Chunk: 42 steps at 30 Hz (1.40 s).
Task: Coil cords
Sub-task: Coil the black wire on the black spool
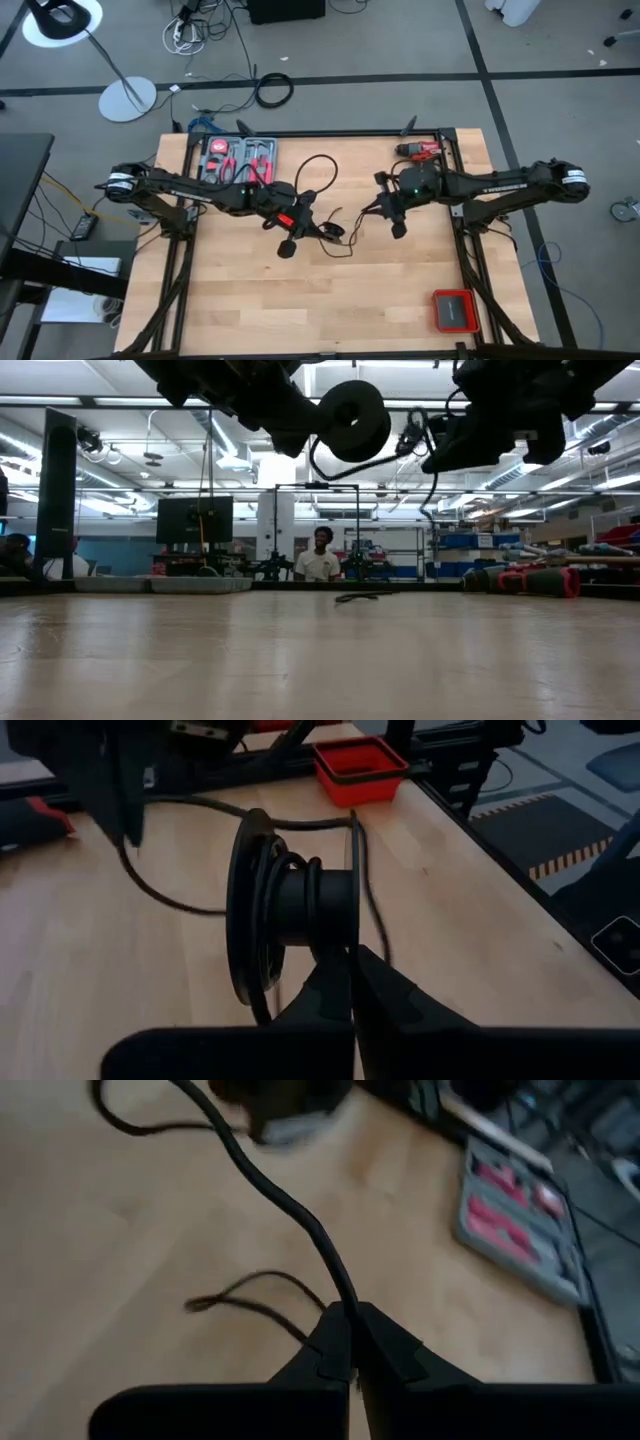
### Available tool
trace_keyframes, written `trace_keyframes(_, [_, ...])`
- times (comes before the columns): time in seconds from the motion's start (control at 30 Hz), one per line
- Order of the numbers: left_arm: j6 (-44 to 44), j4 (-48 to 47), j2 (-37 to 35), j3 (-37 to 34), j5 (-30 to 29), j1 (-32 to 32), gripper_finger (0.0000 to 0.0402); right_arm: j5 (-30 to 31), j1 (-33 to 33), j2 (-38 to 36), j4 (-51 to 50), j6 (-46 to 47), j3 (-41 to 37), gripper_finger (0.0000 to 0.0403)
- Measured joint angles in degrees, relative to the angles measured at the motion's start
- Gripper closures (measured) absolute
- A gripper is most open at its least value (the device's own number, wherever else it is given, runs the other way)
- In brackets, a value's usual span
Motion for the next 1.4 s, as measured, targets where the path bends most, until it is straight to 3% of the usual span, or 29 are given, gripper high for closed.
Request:
trace_keyframes(0.23, [-0.3,-1.5,-0.5,0.0,1.8,0.0,0.0401,12.4,-0.3,-2.9,-0.6,-0.7,0.0,0.04])
trace_keyframes(0.37, [-0.4,-3.8,-0.5,0.0,1.8,0.0,0.0401,16.4,-0.3,-4.5,1.1,-2.9,0.0,0.0399])
trace_keyframes(0.67, [-0.5,-3.6,-0.5,0.0,1.8,0.0,0.0401,15.7,-1.0,-5.0,11.1,-2.6,0.0,0.0399])
trace_keyframes(1.13, [-2.0,-3.8,-0.5,0.0,1.2,-0.1,0.0401,17.4,-2.5,4.4,29.4,0.0,0.0,0.0399])
trace_keyframes(1.4, [-2.8,-4.3,-0.5,0.0,2.3,-0.1,0.0401,16.9,-5.2,8.1,36.8,8.1,0.0,0.0398])
